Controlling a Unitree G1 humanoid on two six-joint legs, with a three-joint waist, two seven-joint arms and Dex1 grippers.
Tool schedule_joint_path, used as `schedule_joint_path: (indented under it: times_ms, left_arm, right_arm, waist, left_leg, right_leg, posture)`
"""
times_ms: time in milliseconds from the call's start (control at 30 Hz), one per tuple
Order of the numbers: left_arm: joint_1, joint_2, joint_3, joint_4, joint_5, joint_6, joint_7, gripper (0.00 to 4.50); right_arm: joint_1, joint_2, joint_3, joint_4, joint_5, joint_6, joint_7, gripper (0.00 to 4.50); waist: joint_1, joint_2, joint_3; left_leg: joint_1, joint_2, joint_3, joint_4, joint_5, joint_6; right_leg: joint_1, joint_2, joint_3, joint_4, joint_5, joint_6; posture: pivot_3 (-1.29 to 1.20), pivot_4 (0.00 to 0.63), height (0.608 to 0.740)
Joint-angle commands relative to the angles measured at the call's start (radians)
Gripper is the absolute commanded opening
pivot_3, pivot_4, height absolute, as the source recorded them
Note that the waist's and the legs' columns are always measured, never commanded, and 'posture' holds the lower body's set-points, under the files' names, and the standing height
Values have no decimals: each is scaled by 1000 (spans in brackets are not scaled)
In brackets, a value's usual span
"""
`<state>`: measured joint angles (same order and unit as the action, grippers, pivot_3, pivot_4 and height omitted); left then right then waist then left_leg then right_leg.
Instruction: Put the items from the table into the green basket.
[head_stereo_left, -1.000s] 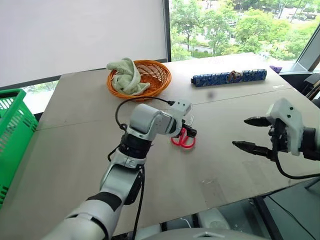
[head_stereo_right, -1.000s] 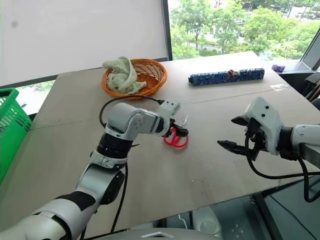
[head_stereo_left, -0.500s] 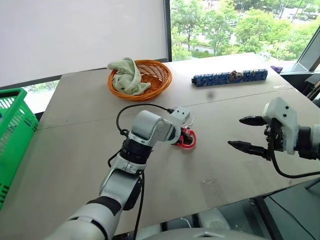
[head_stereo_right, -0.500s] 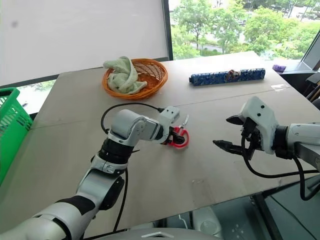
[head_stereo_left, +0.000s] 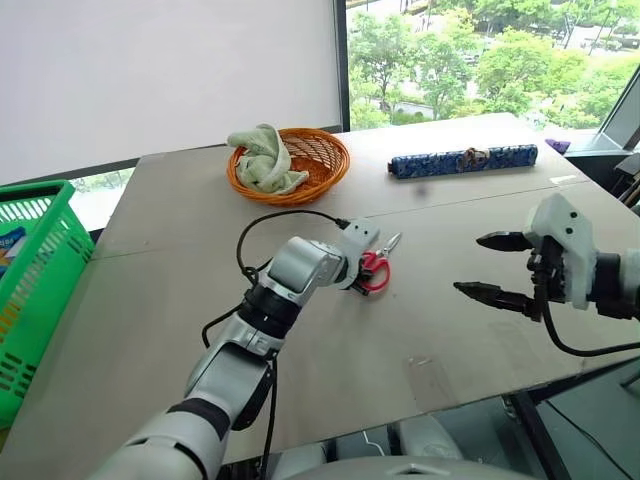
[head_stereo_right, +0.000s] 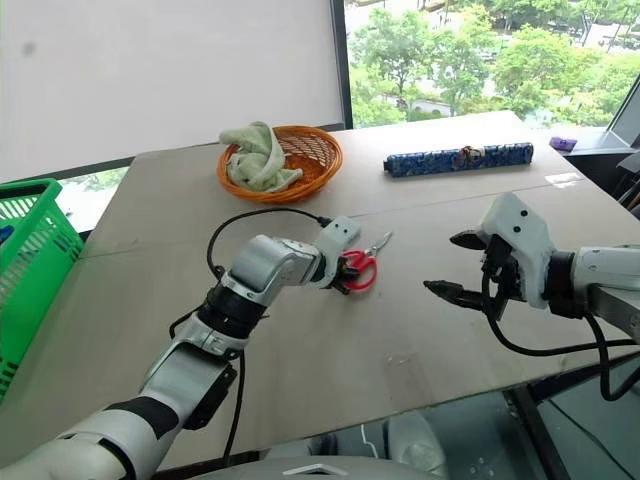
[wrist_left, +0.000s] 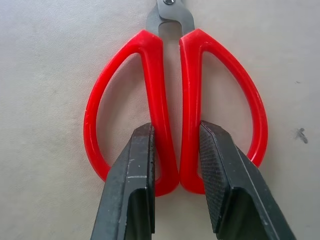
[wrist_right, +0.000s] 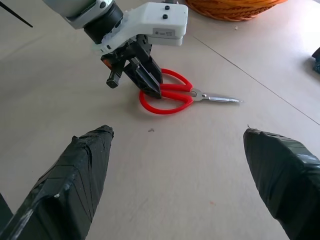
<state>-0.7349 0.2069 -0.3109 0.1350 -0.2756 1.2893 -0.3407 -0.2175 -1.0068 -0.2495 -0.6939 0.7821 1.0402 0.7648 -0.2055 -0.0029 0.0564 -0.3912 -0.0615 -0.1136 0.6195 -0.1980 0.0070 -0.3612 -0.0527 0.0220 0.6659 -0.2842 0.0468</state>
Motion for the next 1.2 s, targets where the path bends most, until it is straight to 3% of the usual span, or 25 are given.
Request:
schedule_joint_path:
  times_ms: [33,333,467,733,833,1033,1200]
  left_arm:
    - [35,26,128,-72,-66,34,-51,670]
    - [243,254,397,-491,-216,60,-154,670]
    - [352,300,478,-615,-247,37,-157,670]
    - [576,310,574,-811,-236,23,-77,670]
    - [637,318,586,-831,-224,9,-53,670]
    - [730,297,752,-714,-133,-42,61,670]
    - [551,401,683,-401,-77,-179,15,670]
  right_arm:
    - [-24,7,1,-24,18,-31,0,4500]
    - [-135,38,165,48,-30,-121,61,4500]
    - [-213,80,254,107,-69,-171,99,4500]
    - [-371,190,395,250,-149,-266,201,4500]
    - [-388,205,409,269,-167,-279,221,4500]
    - [-393,224,413,270,-176,-278,237,4500]
    - [-399,254,422,259,-183,-265,226,4500]
  waist:
    - [0,2,-1]
    - [10,2,-2]
    - [45,2,-1]
    - [175,2,-2]
    - [214,1,-2]
    - [246,0,-2]
    - [274,-1,-3]
  left_leg:
    - [-3,0,-1,0,0,0]
    - [-21,1,-4,-1,1,8]
    - [-21,0,-4,0,1,9]
    - [-21,0,-4,6,1,9]
    - [-22,0,-4,7,1,9]
    - [-21,0,-4,7,1,8]
    - [-22,1,-5,8,1,6]
  right_leg:
    - [-2,0,-1,-1,2,3]
    - [-19,3,-2,-1,5,0]
    - [-19,2,-2,-2,5,0]
    - [-18,2,-3,-1,6,-1]
    - [-18,2,-3,-2,6,-1]
    - [-19,2,-3,-1,6,-2]
    - [-19,3,-5,-1,5,-7]
  posture:
    - [-317,25,740]
    - [-180,0,740]
    - [-95,0,740]
    - [44,0,740]
    - [52,0,740]
    - [68,0,740]
    - [47,0,740]
